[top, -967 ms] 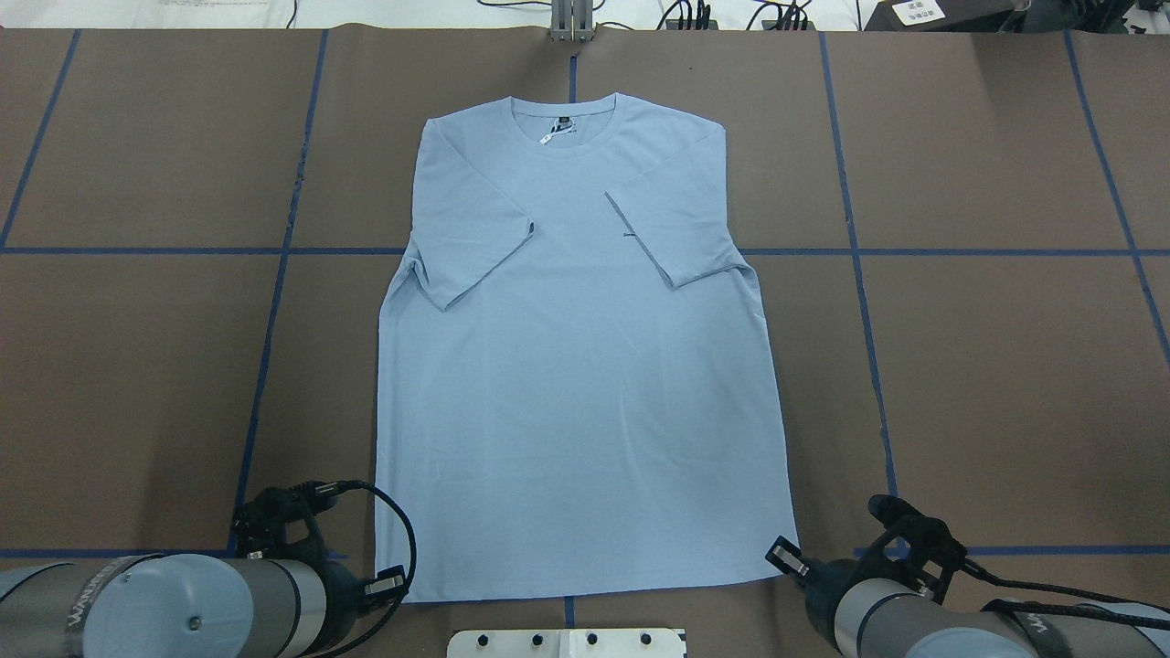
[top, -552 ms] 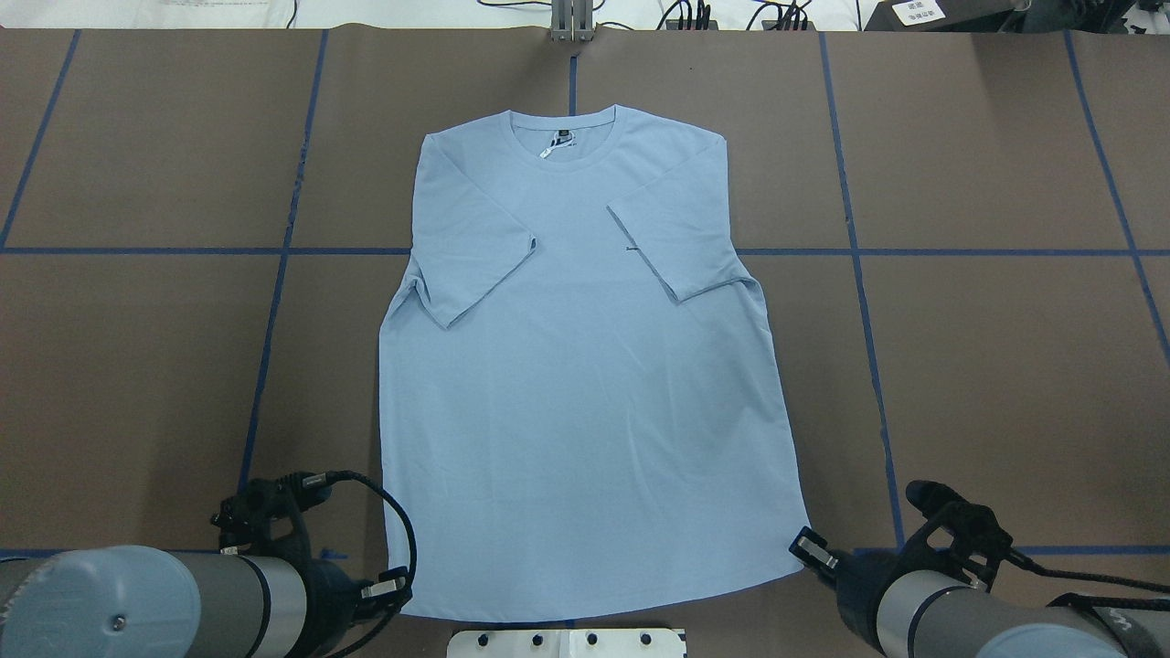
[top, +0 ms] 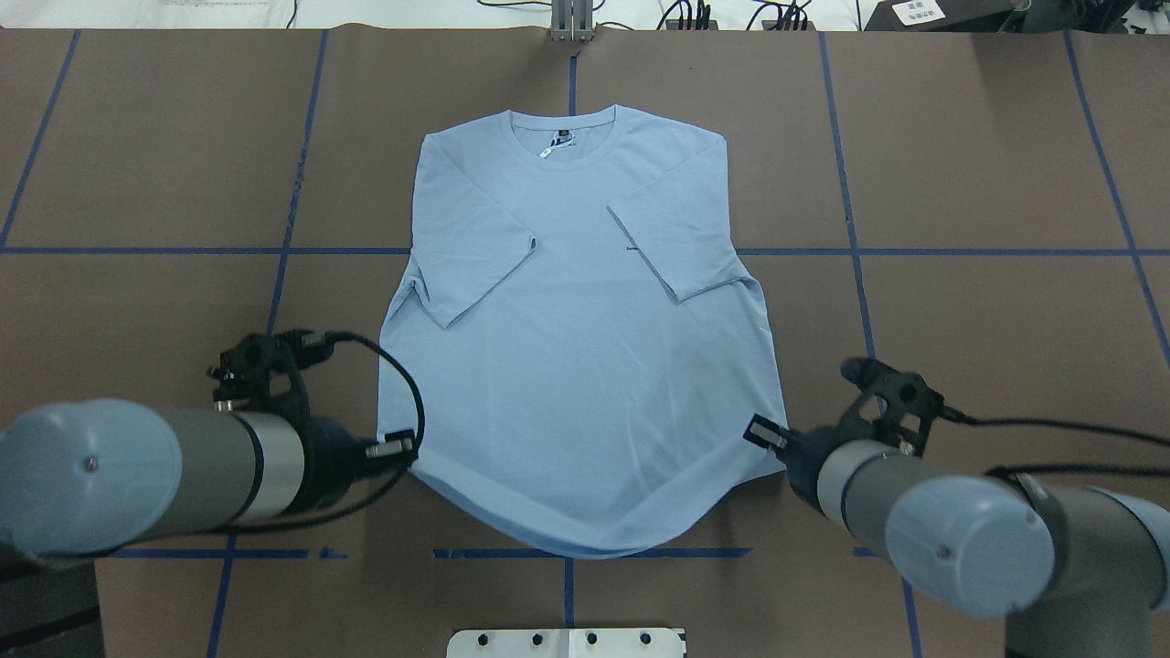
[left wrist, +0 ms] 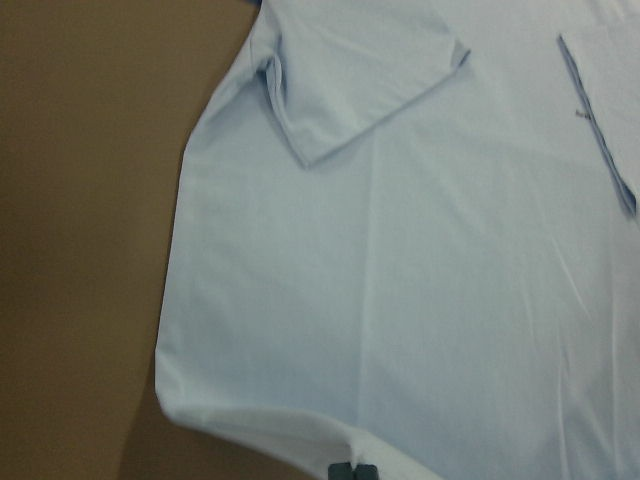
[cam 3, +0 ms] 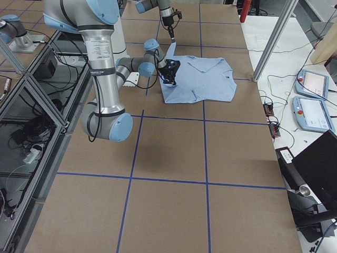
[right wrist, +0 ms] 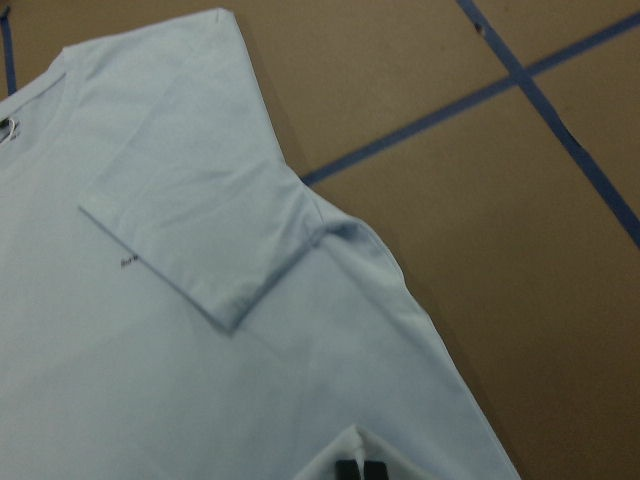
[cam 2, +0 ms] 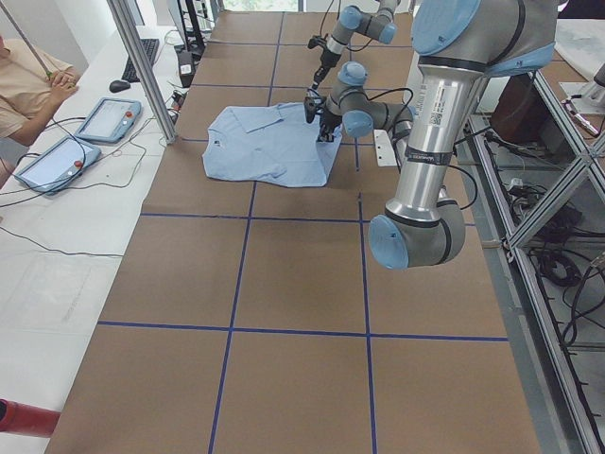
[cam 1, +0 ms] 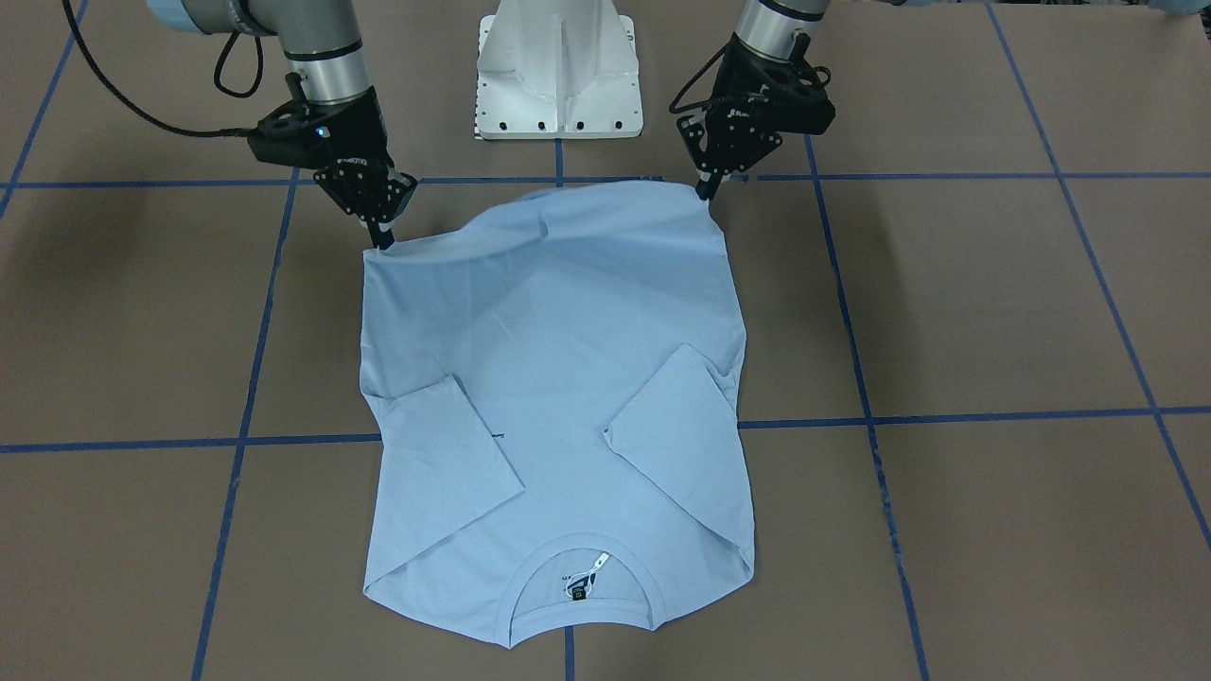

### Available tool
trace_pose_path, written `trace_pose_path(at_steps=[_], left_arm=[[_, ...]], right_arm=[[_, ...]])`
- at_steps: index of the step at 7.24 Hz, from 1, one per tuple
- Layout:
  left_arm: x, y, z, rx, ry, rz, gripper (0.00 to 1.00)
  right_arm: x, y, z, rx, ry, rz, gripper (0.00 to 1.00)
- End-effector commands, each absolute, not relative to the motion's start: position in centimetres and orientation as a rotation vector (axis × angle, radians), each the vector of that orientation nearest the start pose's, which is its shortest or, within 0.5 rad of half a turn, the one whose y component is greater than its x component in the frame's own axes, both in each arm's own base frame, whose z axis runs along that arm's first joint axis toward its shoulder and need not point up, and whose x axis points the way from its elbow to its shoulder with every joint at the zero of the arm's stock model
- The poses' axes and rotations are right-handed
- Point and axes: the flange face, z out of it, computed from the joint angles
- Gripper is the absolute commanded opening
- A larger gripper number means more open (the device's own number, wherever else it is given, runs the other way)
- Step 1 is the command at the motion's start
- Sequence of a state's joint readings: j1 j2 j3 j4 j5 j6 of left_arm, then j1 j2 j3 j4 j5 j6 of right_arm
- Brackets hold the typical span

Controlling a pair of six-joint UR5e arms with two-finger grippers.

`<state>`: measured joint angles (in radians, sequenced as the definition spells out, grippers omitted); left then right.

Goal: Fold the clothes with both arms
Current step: 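Grasp the hem with both grippers and lift it toward the collar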

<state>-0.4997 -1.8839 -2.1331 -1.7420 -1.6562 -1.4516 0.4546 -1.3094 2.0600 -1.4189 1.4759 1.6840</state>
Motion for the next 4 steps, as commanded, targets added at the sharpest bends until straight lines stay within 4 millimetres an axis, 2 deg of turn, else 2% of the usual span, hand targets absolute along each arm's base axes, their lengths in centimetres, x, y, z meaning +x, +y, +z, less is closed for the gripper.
trace_pose_path(at_steps=[1, 3, 4], left_arm=[[37.6, -43.0, 24.0, 0.346, 0.967, -0.338, 0.0], [38.3, -47.7, 27.6, 0.397, 0.979, -0.373, 0.0], [38.0, -50.0, 28.8, 0.425, 0.99, -0.395, 0.0]], right_arm=[[-40.0, -47.1, 29.5, 0.301, -0.81, 0.564, 0.0], [-41.2, -54.6, 30.0, 0.324, -0.732, 0.586, 0.0], [-41.9, -57.4, 29.8, 0.318, -0.709, 0.608, 0.0]])
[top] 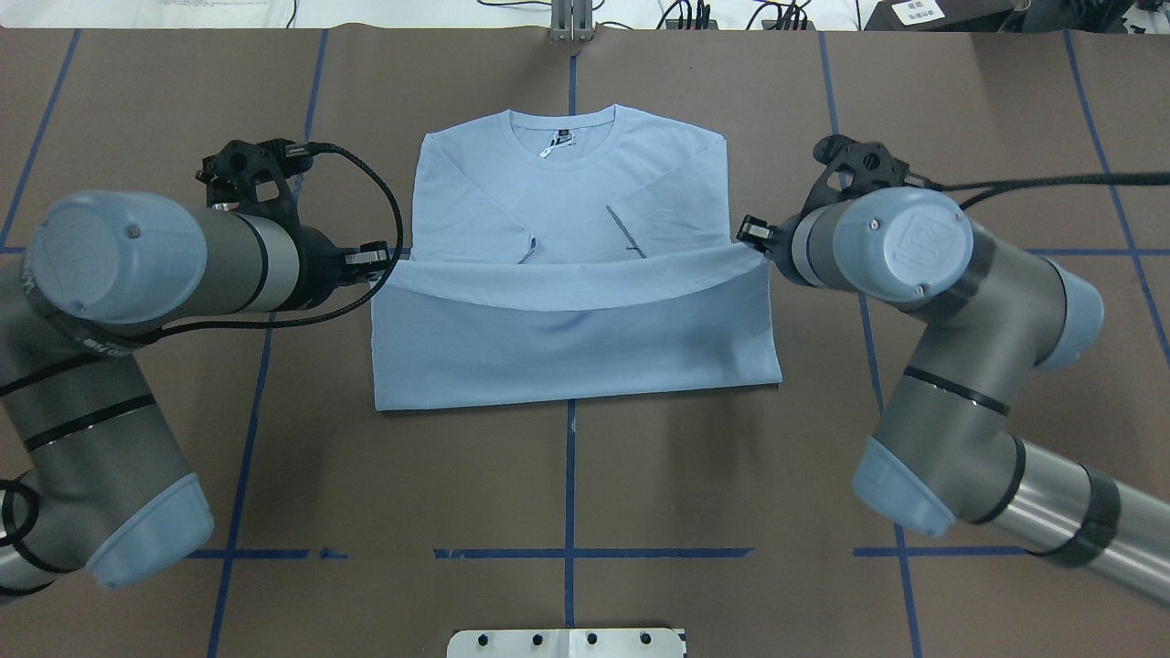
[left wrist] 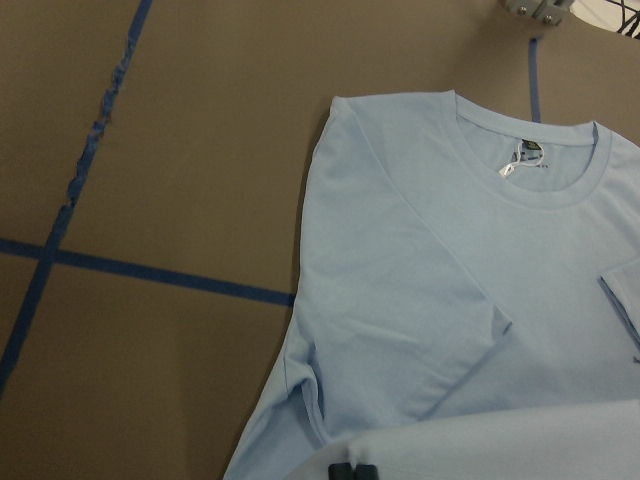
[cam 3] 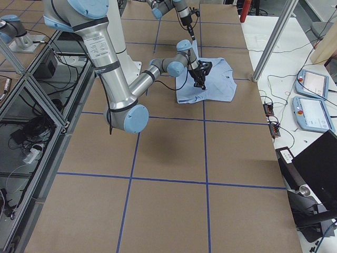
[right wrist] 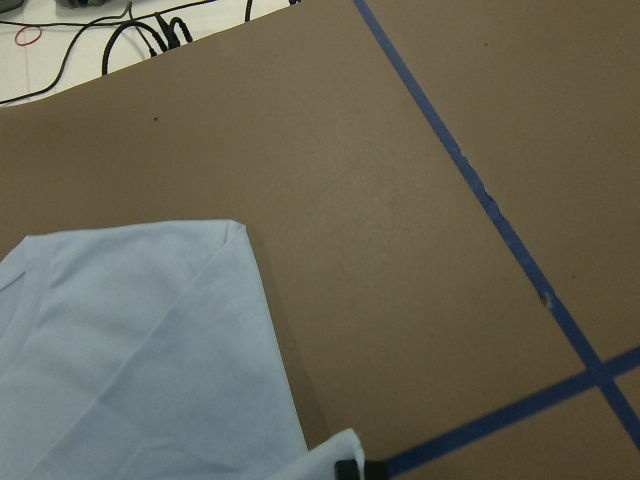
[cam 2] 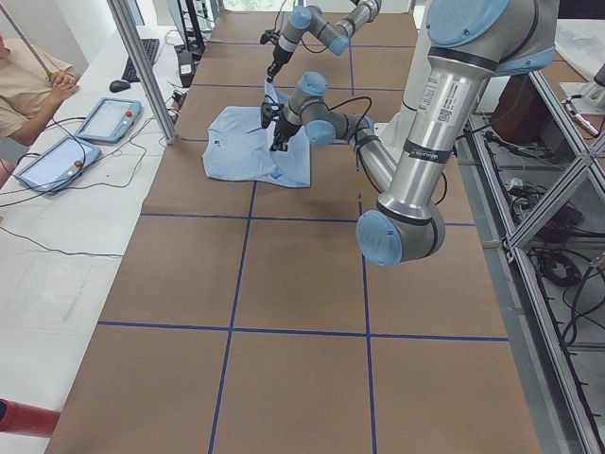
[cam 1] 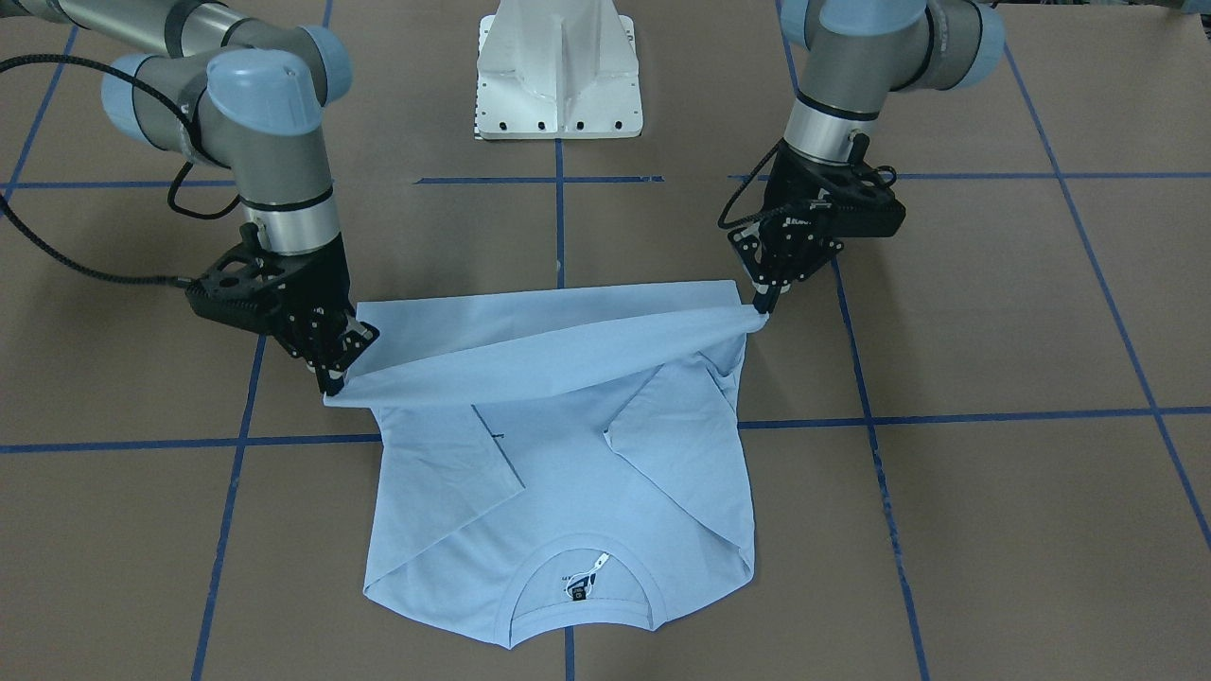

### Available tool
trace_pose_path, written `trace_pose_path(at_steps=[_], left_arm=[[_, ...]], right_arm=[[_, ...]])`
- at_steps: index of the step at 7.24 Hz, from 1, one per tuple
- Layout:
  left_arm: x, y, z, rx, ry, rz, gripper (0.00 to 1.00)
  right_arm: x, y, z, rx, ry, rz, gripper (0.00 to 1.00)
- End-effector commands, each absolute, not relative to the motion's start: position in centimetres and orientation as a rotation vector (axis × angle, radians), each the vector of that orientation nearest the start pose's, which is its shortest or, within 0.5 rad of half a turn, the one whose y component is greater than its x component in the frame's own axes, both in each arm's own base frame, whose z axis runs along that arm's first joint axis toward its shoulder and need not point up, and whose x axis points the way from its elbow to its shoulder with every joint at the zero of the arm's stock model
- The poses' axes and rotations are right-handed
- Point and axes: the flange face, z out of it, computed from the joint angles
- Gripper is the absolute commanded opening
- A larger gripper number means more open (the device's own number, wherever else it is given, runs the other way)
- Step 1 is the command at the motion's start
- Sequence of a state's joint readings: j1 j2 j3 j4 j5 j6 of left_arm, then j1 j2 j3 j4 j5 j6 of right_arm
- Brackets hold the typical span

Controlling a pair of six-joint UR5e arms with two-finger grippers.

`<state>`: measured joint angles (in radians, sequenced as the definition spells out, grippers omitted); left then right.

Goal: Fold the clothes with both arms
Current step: 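Grasp the hem with both grippers and lift it toward the collar, then lay the hem down near the collar and open both grippers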

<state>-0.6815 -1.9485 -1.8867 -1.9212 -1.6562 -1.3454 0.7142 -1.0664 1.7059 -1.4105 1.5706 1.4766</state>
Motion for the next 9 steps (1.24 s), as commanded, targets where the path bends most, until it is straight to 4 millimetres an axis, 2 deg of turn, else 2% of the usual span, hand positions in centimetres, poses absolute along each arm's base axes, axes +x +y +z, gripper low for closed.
trace_pose_path(at_steps=[1, 2, 3, 4, 5, 6, 7, 8, 9], left_arm=[[38.7, -51.3, 29.1, 0.439, 0.993, -0.403, 0.0], [39.3, -53.1, 28.4, 0.444, 0.989, -0.417, 0.0], [40.0, -54.7, 28.2, 0.452, 0.974, -0.432, 0.0], [39.9, -56.7, 29.5, 0.515, 0.954, -0.477, 0.0], [41.4, -58.5, 31.1, 0.535, 0.961, -0.483, 0.0], [42.3, -59.4, 31.9, 0.538, 0.958, -0.485, 0.0], [42.9, -60.5, 32.3, 0.575, 0.956, -0.504, 0.0], [44.1, -61.7, 33.6, 0.576, 0.948, -0.508, 0.0], [44.4, -62.3, 34.4, 0.592, 0.943, -0.517, 0.0]], right_arm=[[-42.8, -59.7, 29.3, 0.312, -0.693, 0.62, 0.0], [-43.2, -61.5, 28.5, 0.308, -0.684, 0.632, 0.0], [-44.8, -63.2, 28.0, 0.298, -0.662, 0.636, 0.0], [-45.2, -64.5, 28.4, 0.292, -0.642, 0.644, 0.0], [-46.1, -65.4, 30.1, 0.303, -0.662, 0.644, 0.0], [-47.2, -66.5, 31.5, 0.316, -0.69, 0.642, 0.0], [-47.5, -67.3, 32.2, 0.309, -0.672, 0.649, 0.0], [-47.4, -67.6, 32.9, 0.305, -0.66, 0.653, 0.0], [-47.3, -67.9, 33.9, 0.3, -0.642, 0.658, 0.0]])
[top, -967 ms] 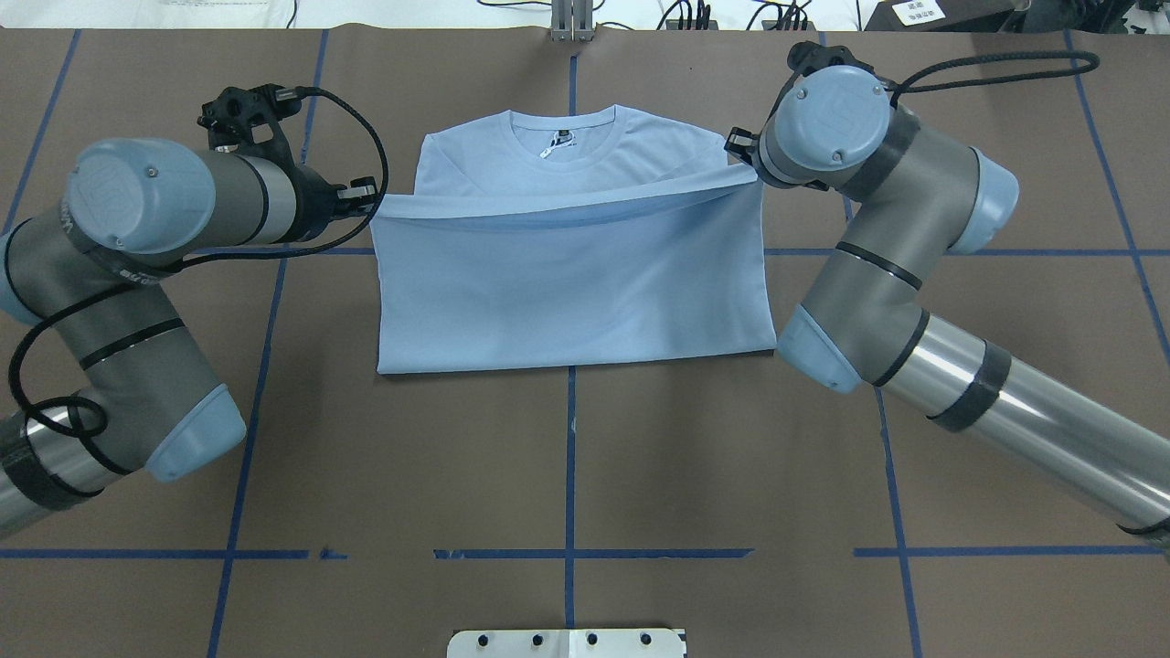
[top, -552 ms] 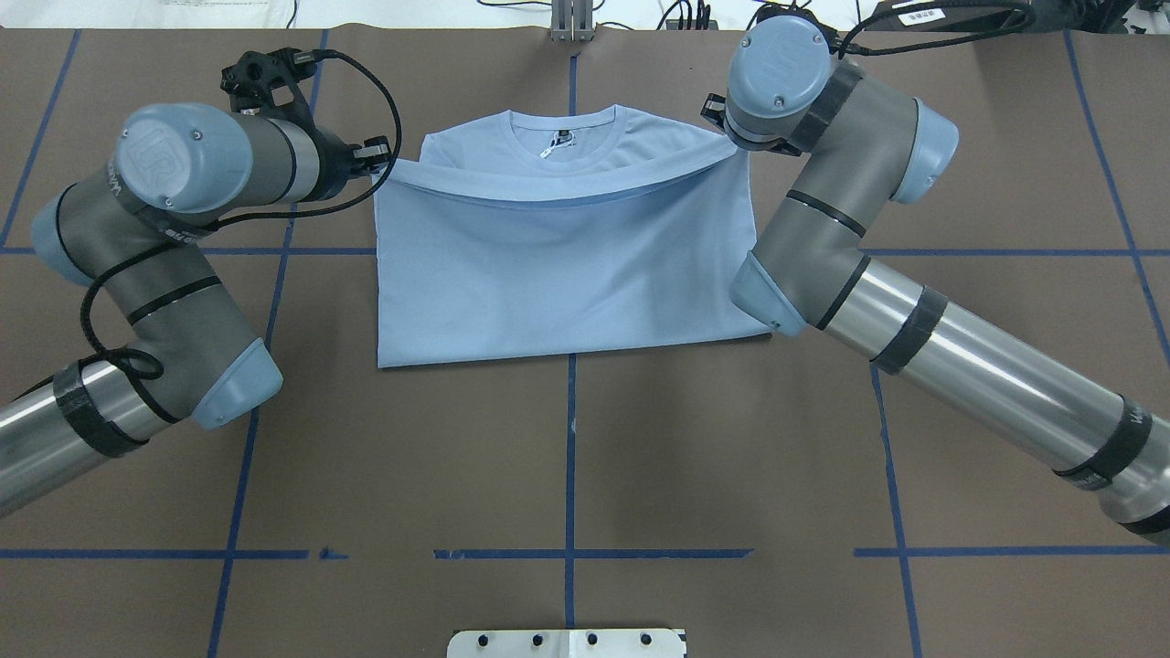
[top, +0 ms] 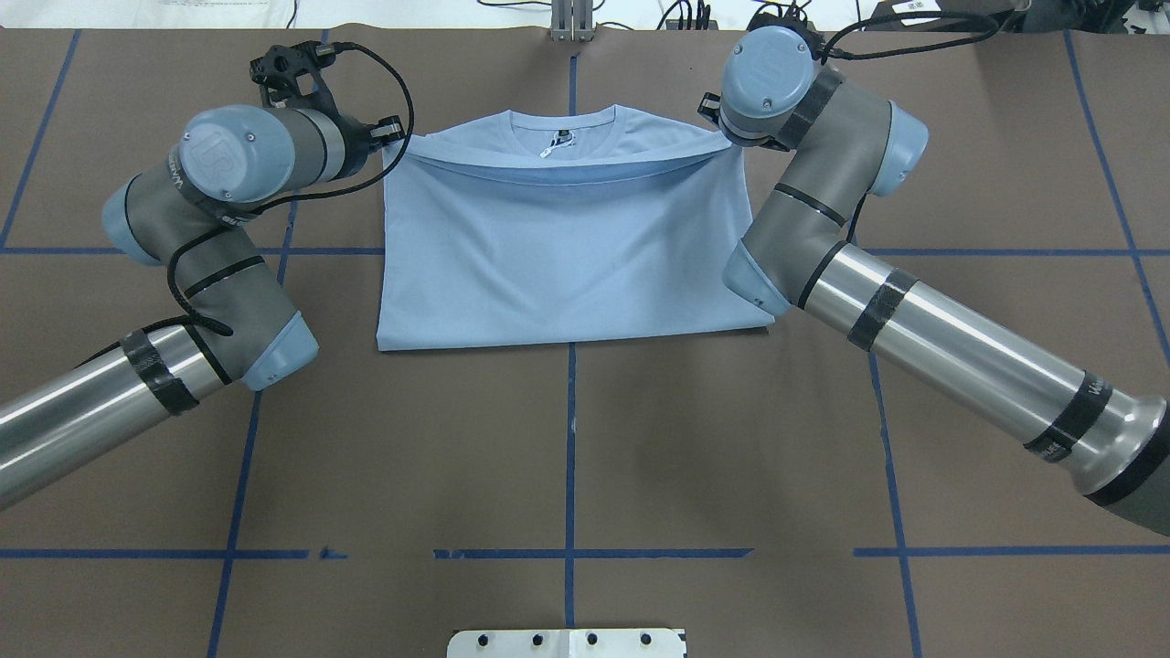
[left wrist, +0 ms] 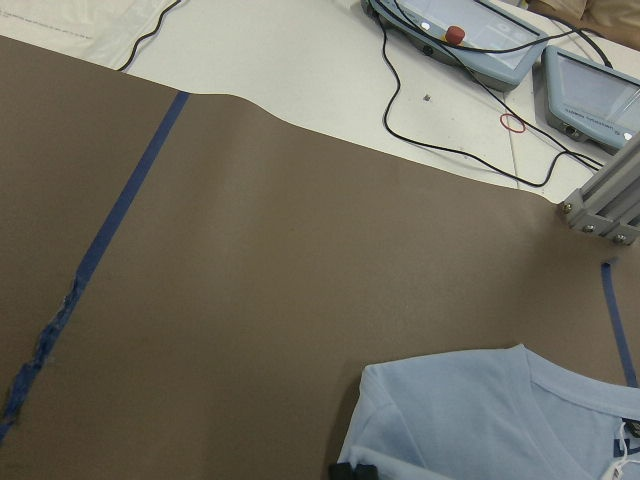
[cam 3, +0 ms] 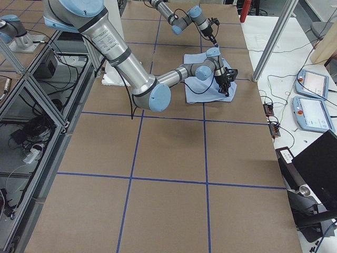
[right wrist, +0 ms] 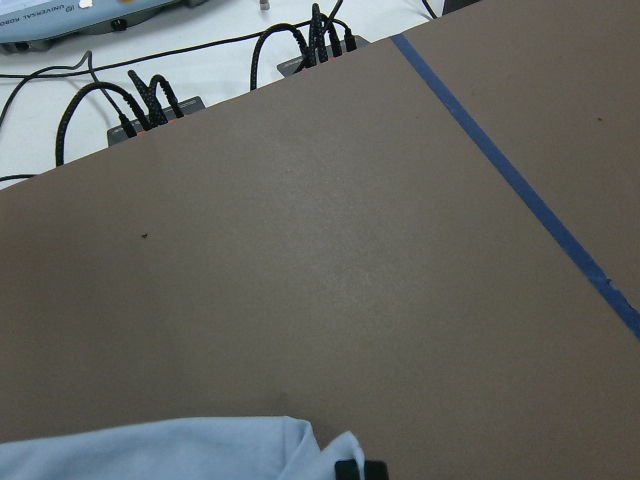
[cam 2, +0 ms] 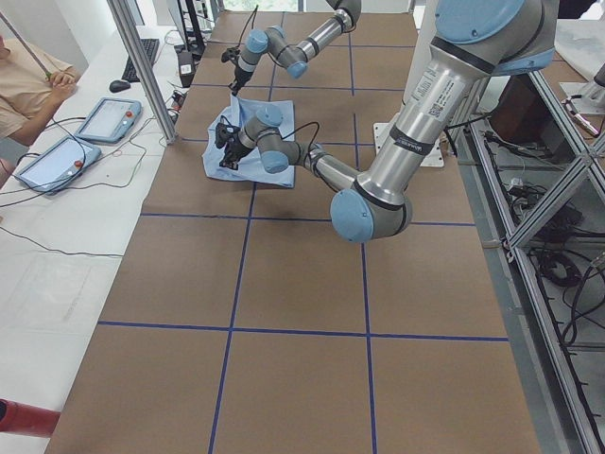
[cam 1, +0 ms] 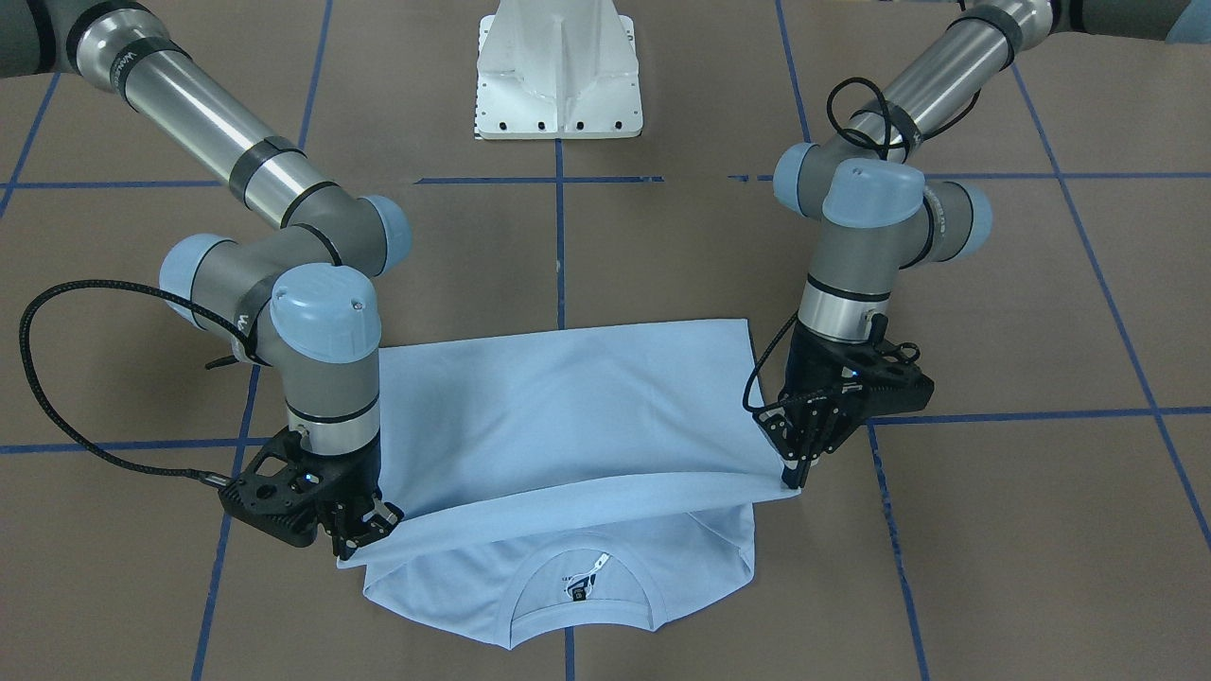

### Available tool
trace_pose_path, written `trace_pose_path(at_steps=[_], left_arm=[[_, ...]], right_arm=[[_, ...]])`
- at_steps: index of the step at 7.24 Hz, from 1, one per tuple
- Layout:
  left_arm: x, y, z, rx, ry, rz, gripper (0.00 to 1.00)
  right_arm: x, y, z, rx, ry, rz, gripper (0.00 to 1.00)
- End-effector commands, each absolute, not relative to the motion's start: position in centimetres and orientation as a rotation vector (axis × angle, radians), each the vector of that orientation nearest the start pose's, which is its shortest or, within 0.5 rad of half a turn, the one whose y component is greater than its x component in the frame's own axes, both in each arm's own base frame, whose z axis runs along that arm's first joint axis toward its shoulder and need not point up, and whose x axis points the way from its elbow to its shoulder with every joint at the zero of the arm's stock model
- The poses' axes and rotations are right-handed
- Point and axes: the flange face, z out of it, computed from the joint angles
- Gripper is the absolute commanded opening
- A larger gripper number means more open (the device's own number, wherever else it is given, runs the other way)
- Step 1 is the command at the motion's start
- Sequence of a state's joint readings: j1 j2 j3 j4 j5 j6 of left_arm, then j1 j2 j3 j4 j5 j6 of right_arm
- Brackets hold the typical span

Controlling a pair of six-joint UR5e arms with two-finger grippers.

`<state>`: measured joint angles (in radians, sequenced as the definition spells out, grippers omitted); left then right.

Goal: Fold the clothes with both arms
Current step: 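Lay the hem down near the collar and open both grippers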

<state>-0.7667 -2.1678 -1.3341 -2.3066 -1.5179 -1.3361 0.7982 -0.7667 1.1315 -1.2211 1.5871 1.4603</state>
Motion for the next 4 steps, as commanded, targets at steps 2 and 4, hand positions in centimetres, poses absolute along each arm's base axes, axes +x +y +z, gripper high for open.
trace_pose_path(at_steps=[2, 4], left_arm=[[44.56, -62.61, 34.3, 0.601, 0.939, -0.521, 0.0], [45.22, -63.08, 34.11, 0.597, 0.934, -0.52, 0.0]], right_arm=[[-47.45, -67.86, 34.03, 0.296, -0.64, 0.66, 0.0], [-47.66, -67.71, 34.03, 0.294, -0.641, 0.66, 0.0]])
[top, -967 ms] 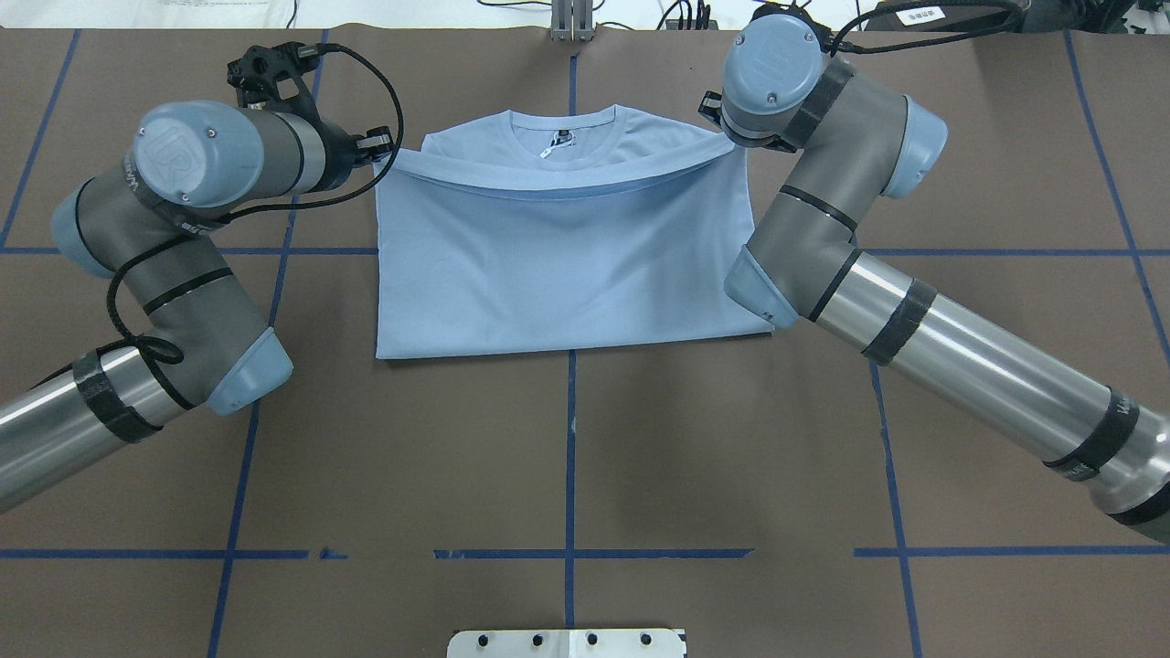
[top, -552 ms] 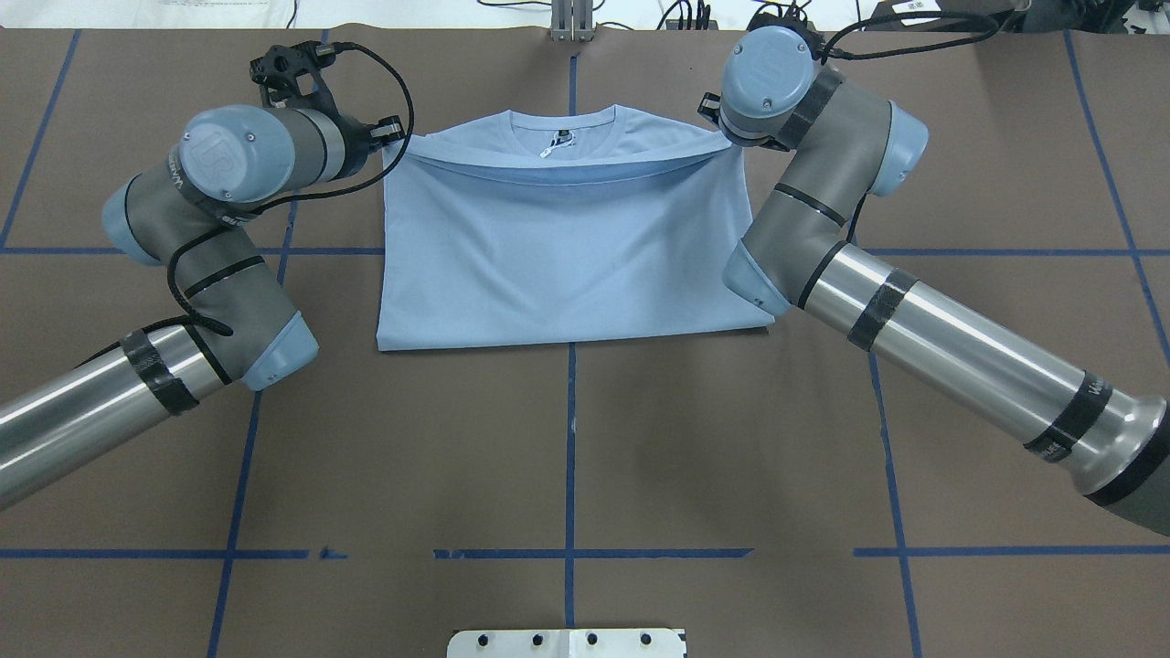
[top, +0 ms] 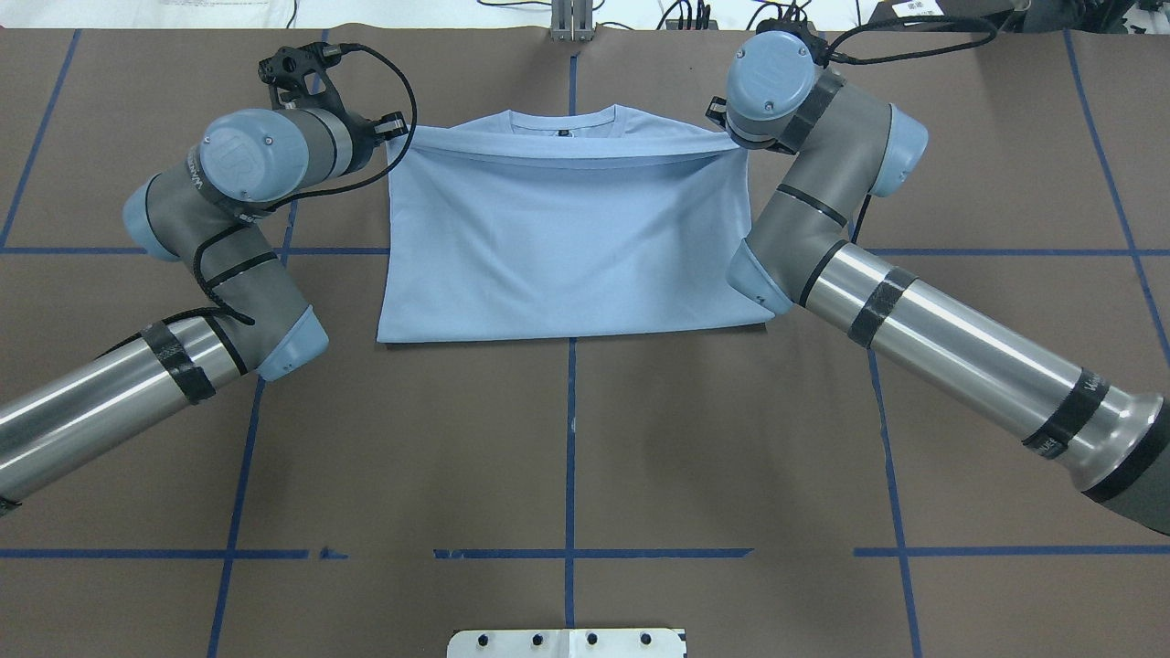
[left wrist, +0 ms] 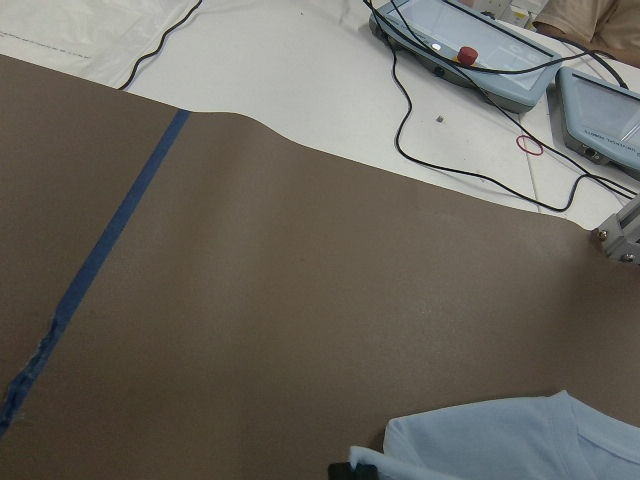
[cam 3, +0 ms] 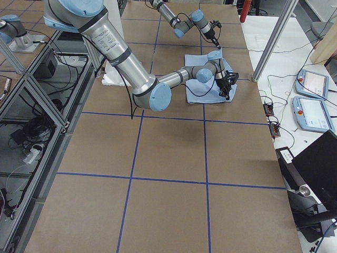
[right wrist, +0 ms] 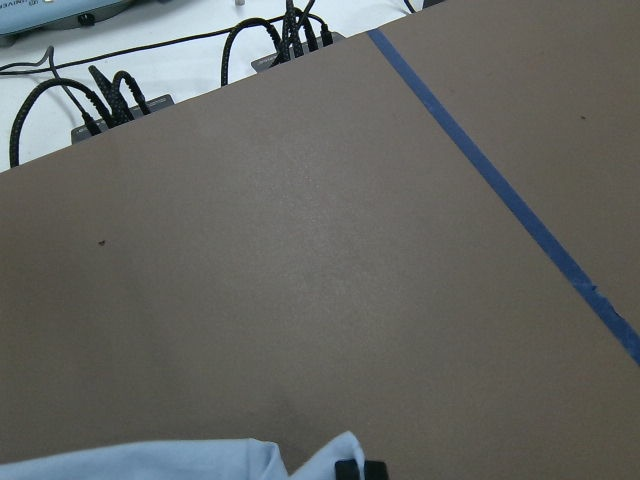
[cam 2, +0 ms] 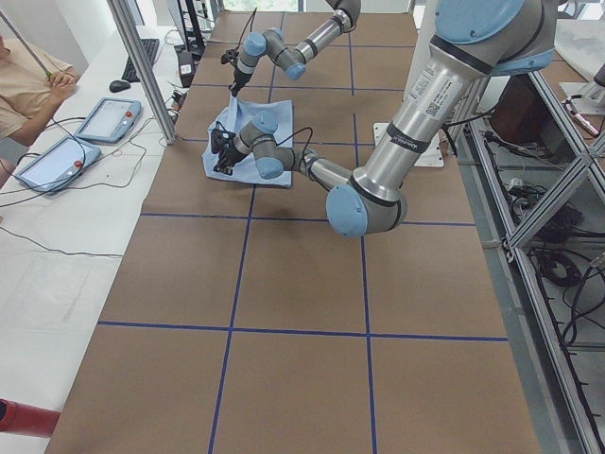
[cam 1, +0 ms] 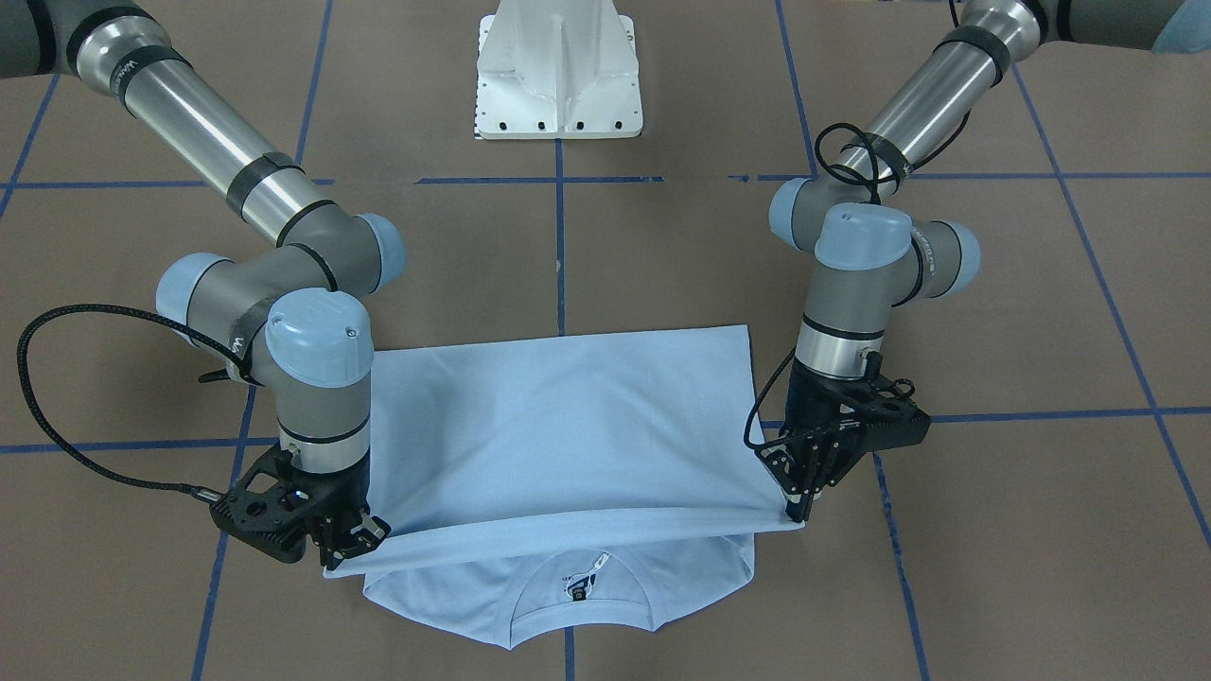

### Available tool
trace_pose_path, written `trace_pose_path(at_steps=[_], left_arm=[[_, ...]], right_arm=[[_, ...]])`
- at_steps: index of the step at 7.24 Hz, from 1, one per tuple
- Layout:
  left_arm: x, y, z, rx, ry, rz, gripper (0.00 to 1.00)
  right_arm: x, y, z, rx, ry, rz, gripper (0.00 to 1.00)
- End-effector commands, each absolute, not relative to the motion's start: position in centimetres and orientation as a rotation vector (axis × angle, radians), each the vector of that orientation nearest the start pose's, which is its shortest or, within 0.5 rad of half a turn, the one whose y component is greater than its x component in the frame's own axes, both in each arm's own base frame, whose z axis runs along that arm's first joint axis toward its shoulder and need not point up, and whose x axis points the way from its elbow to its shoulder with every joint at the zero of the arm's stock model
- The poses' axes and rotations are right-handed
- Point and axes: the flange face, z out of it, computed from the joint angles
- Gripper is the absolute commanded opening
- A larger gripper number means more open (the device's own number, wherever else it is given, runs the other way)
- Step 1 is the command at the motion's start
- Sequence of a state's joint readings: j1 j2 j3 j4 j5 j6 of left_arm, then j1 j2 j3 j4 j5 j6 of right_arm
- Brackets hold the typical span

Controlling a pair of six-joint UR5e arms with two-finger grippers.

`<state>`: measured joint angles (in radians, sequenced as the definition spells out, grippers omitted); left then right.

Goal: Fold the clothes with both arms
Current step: 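Lay the hem down near the collar and open both grippers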

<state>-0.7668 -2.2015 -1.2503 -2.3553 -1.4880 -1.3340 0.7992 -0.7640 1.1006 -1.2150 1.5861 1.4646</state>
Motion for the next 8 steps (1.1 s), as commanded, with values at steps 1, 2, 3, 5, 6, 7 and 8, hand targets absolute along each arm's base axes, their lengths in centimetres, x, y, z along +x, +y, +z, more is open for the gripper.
trace_pose_path(at_steps=[1, 2, 3, 5, 6, 7, 8], left_arm=[[45.6, -63.7, 34.4, 0.597, 0.92, -0.525, 0.0], [45.6, -63.9, 34.7, 0.606, 0.906, -0.534, 0.14], [45.8, -64.1, 36.0, 0.596, 0.883, -0.534, 0.29], [45.6, -64.2, 35.8, 0.602, 0.892, -0.537, 0.32], [44.7, -64.5, 35.7, 0.621, 0.916, -0.543, 0.32], [44.6, -64.5, 35.1, 0.633, 0.947, -0.545, 0.32], [44.7, -64.4, 34.5, 0.637, 0.963, -0.539, 0.32]], right_arm=[[-47.6, -67.7, 34.4, 0.292, -0.637, 0.66, 0.0], [-47.7, -67.5, 34.5, 0.293, -0.636, 0.654, 0.1], [-47.9, -67.4, 34.2, 0.295, -0.64, 0.648, 0.28], [-47.1, -66.9, 32.4, 0.311, -0.683, 0.655, 0.38], [-46.1, -63.2, 32.1, 0.323, -0.74, 0.633, 0.49], [-43.9, -58.5, 33.7, 0.33, -0.776, 0.607, 0.52], [-44.2, -56.0, 33.7, 0.328, -0.799, 0.598, 0.62]])
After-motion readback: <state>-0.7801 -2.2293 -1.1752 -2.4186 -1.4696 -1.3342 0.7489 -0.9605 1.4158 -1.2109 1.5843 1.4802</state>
